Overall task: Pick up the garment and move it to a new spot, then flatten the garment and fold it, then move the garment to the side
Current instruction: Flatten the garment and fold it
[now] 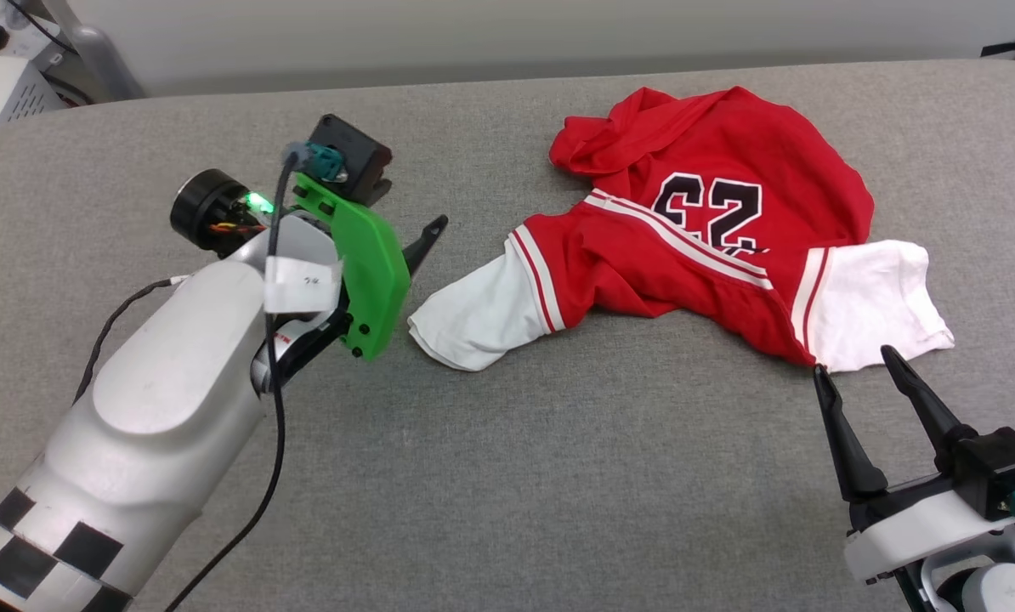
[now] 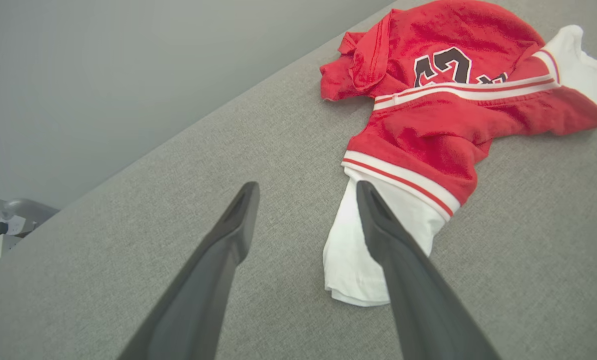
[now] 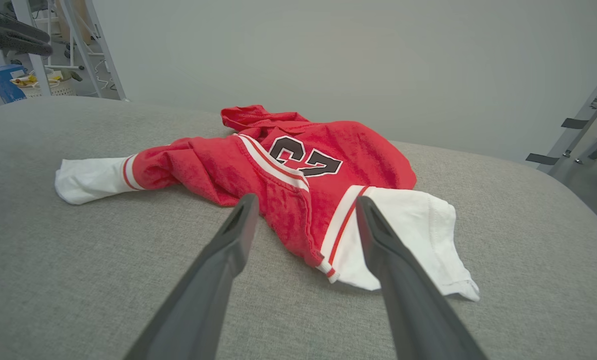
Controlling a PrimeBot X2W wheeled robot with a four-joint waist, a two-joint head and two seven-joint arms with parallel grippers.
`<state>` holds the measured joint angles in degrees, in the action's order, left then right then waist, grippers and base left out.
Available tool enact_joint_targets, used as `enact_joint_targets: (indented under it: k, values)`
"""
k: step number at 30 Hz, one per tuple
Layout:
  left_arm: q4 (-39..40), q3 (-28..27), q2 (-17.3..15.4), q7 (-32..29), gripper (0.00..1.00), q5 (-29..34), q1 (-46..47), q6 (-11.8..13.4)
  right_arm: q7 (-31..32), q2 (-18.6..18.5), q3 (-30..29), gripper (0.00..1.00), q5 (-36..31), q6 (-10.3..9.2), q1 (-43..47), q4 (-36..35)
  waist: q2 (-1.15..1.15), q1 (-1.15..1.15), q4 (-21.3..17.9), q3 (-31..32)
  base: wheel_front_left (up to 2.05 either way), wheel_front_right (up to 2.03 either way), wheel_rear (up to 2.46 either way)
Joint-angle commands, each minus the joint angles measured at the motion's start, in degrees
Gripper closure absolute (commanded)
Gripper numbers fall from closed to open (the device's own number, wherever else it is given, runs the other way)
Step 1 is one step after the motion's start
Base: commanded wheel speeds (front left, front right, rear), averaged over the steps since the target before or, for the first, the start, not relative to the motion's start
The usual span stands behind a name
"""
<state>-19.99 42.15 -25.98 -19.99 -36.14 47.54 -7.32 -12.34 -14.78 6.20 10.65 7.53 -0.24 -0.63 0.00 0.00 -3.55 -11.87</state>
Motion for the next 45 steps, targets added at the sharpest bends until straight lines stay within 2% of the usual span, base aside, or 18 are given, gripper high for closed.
enact_joint_targets:
  k: [1, 5, 7, 16, 23, 24, 25, 29, 38, 45]
  values:
    - [-0.5, 2.6, -0.8, -2.9, 0.00, -2.7, 2.0, -0.2, 0.2, 0.1, 0.3, 0.00, -0.7, -0.04, -1.1, -0.1, 0.00, 0.00, -0.5, -0.8, 0.00, 0.00, 0.00]
    - [-1.8, 9.6, -1.8, -11.1, 0.00, -9.9, 5.1, -0.2, 0.1, 0.1, 1.1, 0.00, -0.7, -0.04, -2.5, 0.3, 0.00, 0.00, -1.2, -2.0, 0.00, 0.00, 0.00]
    - [-2.6, 12.8, -2.4, -13.2, 0.00, -11.2, 6.7, -0.2, 0.0, 0.1, 1.4, 0.00, -0.7, -0.04, -3.2, 0.5, 0.00, 0.00, -1.5, -2.7, 0.00, 0.00, 0.00]
    - [-10.3, 21.0, -2.2, -15.6, 0.00, -17.6, 10.8, -0.2, -0.9, 0.6, 3.4, 0.00, -0.6, -0.04, -6.9, 2.2, 0.00, 0.00, -3.5, -6.6, 0.00, 0.00, 0.00]
    - [-12.5, 28.0, -2.8, -16.4, 0.00, -19.9, 11.5, -0.2, -1.6, 0.7, 4.3, 0.00, -0.6, -0.04, -9.1, 3.8, 0.00, 0.00, -4.3, -8.2, 0.00, 0.00, 0.00]
    - [-12.4, 28.8, -2.9, -16.5, 0.87, -20.2, 11.5, -0.2, -1.7, 0.7, 4.3, 0.00, -0.6, -0.04, -9.3, 4.0, 0.00, 0.00, -4.4, -8.3, 0.00, 0.00, 0.00]
    - [-12.3, 29.2, -3.0, -16.3, 1.00, -20.4, 11.5, -0.2, -1.8, 0.7, 4.3, 0.00, -0.6, -0.04, -9.4, 4.2, 0.00, 0.00, -4.4, -8.3, 0.00, 0.00, 0.00]
    - [-11.9, 30.3, -3.5, -12.7, 1.00, -19.8, 12.7, -0.2, -2.1, 0.5, 4.3, 0.00, -0.5, -0.04, -9.9, 5.2, 0.00, 0.00, -4.3, -8.1, 0.00, 0.00, 0.00]
    - [-12.8, 30.8, -5.4, 3.6, 1.00, -15.4, 19.9, -0.2, -2.5, 0.9, 2.9, 0.00, -0.2, -0.04, -8.9, 6.2, 0.00, 0.00, -3.0, -4.8, 0.00, 0.00, 0.00]
    - [-17.5, 30.9, -7.6, 15.0, 1.00, -10.4, 23.1, -0.2, -2.6, 1.2, 2.1, 0.00, -0.2, -0.04, -7.9, 6.5, 0.00, 0.00, -2.1, -2.9, 0.00, 0.00, 0.00]
